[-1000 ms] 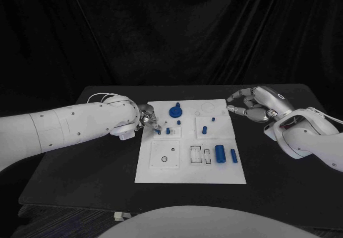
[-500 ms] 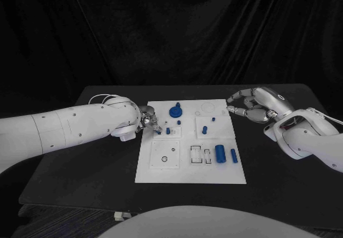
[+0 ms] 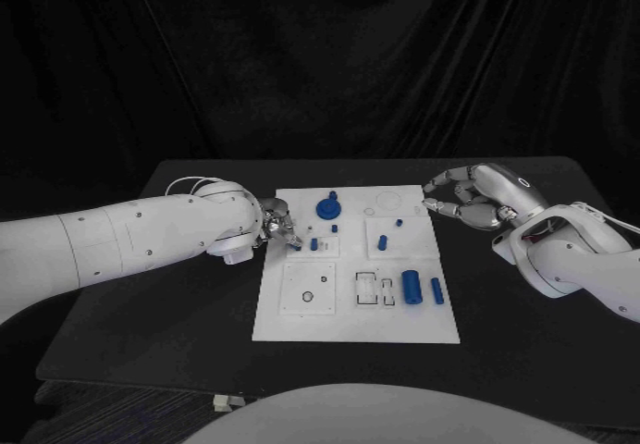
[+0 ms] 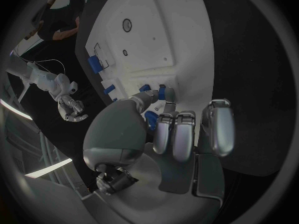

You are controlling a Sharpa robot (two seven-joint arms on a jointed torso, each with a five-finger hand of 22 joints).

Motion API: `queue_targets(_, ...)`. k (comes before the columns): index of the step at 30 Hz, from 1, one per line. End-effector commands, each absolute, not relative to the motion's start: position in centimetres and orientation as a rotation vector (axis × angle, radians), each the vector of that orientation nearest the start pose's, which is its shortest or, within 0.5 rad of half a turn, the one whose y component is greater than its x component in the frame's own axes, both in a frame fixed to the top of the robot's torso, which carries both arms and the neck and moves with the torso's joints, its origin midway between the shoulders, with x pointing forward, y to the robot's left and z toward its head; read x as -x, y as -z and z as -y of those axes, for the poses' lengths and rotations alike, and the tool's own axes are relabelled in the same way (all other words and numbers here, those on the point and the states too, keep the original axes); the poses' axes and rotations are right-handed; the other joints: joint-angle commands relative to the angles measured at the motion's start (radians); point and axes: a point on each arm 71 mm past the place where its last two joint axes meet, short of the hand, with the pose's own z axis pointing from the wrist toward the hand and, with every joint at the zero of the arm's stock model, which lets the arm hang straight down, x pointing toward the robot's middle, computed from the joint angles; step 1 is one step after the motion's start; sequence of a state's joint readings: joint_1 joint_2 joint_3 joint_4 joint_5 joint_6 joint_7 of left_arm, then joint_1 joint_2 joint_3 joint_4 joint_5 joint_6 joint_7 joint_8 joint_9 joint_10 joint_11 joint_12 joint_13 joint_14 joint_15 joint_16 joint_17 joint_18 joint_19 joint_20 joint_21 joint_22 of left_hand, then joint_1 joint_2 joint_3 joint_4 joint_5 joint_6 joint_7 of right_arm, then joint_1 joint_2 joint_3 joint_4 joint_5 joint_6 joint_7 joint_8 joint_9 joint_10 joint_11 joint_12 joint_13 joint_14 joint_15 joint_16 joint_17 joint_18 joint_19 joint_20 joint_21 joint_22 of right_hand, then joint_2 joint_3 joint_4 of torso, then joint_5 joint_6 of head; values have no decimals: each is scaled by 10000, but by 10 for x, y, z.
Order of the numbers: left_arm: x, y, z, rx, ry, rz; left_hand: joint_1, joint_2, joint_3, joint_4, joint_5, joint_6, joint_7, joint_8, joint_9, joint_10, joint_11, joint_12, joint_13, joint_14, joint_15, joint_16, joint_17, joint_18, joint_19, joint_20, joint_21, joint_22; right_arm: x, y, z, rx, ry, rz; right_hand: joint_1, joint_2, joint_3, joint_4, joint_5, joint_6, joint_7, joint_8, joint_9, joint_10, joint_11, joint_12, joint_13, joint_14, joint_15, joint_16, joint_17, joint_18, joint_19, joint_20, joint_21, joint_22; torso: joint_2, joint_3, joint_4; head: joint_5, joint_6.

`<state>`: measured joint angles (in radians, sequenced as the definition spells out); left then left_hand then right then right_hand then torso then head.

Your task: Assemble the parts on the task board

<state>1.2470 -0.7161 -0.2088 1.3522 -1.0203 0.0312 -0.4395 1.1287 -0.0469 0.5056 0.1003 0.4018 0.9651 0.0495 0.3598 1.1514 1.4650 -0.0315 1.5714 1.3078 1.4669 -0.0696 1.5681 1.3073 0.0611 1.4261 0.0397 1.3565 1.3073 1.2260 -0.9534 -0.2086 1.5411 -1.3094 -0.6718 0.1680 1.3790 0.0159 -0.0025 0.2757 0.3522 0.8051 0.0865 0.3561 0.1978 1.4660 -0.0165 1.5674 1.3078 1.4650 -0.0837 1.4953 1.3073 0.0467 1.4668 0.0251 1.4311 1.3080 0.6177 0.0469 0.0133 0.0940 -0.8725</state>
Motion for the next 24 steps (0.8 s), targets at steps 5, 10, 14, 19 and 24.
queue_targets(5, -487, 272, -207, 2012, 3931, -23473, -13, 52, 210, -237, 42, 133, -185, 30, -8, 1058, -26, -6, 2629, 1039, -46, 27, 2635, -27, -72, -4, -70, 1855, -457, 204, 249, 852, -7494, -14380, 31, 117, 59, -18, 64, -26, 27, 16, -23, 1048, 76, 34, 2630, 700, 91, -63, 632, -88, 462, 91, -55, 2125, -3, 0, 2, -6, -2)
queue_targets(10, -488, 268, -208, 2177, 4375, -22913, 67, 72, 325, -365, 235, 135, -180, 50, 31, 1058, -29, -6, 2629, 1039, -47, 27, 2635, -25, -77, -5, -82, 1854, -457, 204, 250, 836, -7474, -14389, 53, 134, 73, -31, 73, -27, 28, 16, -29, 1048, 77, 34, 2630, 699, 91, -64, 629, -87, 461, 92, -60, 2123, 0, -2, -2, -11, -2)
queue_targets(14, -489, 266, -210, 2353, 4627, -22440, 138, 72, 444, -481, 522, 159, -167, 93, 83, 1058, -23, -6, 2629, 1039, -48, 27, 2635, -38, -40, -7, -35, 1873, -457, 205, 250, 826, -7458, -14404, 53, 134, 73, -31, 73, -27, 28, 16, -29, 1048, 77, 34, 2630, 699, 91, -64, 629, -87, 461, 92, -60, 2123, 4, -2, -4, 3, -2)
queue_targets(19, -490, 262, -215, 2536, 4773, -22008, 119, 59, 461, -486, 598, 192, -166, 117, 101, 1058, -24, -6, 2629, 1039, -50, 27, 2635, -47, -15, -7, -2, 1885, -457, 205, 251, 818, -7438, -14428, 53, 134, 73, -31, 73, -27, 28, 16, -29, 1048, 77, 34, 2630, 699, 91, -64, 629, -87, 461, 92, -60, 2123, 3, 1, -1, -7, -2)
queue_targets(24, -491, 256, -218, 2363, 4575, -22305, 57, -72, 436, -514, 535, 211, -183, 121, 108, 1058, -32, -6, 2629, 1039, -53, 27, 2635, -43, -17, -8, -16, 1880, -458, 205, 251, 818, -7423, -14462, 53, 134, 73, -31, 73, -27, 28, 16, -29, 1048, 77, 34, 2630, 699, 91, -64, 629, -87, 461, 92, -60, 2123, -4, -3, 7, 2, -2)
